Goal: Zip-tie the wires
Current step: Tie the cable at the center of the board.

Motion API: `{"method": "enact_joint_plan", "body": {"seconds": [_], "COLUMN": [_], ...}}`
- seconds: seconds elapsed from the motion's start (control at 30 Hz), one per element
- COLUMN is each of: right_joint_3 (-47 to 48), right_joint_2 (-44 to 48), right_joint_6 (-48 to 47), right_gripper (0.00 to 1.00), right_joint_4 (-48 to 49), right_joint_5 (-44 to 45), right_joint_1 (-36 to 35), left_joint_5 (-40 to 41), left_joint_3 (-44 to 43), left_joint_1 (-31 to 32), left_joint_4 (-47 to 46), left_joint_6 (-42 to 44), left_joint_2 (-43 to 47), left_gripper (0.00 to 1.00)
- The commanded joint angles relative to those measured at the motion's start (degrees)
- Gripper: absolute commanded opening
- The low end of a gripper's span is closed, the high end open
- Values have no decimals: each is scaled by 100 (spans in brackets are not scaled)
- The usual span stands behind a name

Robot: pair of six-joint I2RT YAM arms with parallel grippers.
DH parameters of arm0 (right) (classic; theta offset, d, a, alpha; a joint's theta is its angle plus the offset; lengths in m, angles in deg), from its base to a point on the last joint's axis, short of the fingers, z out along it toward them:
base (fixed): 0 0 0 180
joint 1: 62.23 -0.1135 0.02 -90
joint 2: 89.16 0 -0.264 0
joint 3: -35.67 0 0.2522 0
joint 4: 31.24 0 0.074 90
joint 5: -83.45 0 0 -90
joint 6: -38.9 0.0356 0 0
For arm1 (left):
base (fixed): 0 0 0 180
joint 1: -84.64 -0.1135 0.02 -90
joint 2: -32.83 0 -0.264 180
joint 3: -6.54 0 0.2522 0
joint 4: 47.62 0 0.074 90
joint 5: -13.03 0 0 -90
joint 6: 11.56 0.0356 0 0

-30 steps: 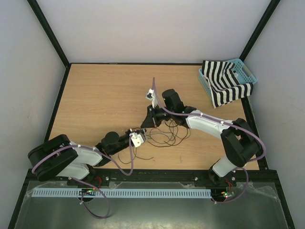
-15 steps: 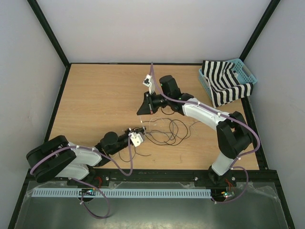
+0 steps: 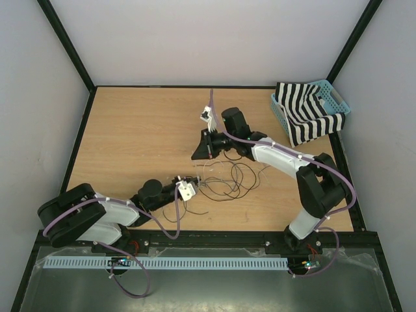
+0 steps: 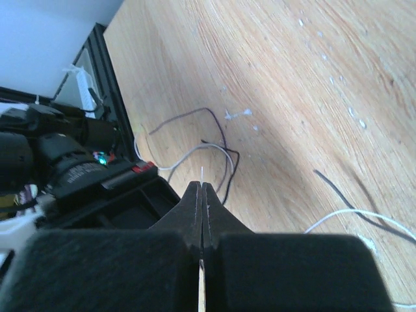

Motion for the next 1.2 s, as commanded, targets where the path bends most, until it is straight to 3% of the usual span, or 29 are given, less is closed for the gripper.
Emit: {"method": "enact_joint_plan", "body": {"seconds": [0.0,0.23,0.53,0.6,0.77,0.9,1.07,1.17], "right_joint_3": [891,1844,1296,1055,588,406,401,499], "right_joint_2": [-72,-430,-170,-48,128,171,188,181], "right_joint_6": [71,-1,-89,-135,-50,-37,60,110], "right_gripper": [0,0,0,0,0,0,0,0], "right_joint_4": [-66,-448,-462,-444,-275,-208,-95,-95], "right_joint_5": [105,244,149,145,-79,-79,-82,-98], "right_joint_1": [38,92,100,105,100,101,99,100], "left_joint_5": [-469,-482,234,469,859,1120,1376,1281], "left_joint_3": [-93,-52,-67,-74,-34,66,267,183], "left_joint_1": [23,53,-39,-119,-269,-388,-737,-888], "left_joint_4": [-136,-129,-133,-134,-125,-121,8,541], "left_joint_6": [-30,32,-215,-419,-749,-1137,-1486,-1750], "left_joint_2": [-116,-162,-173,-158,3,352,1188,1877], "left_gripper": [0,0,1,18,27,43,51,52]}}
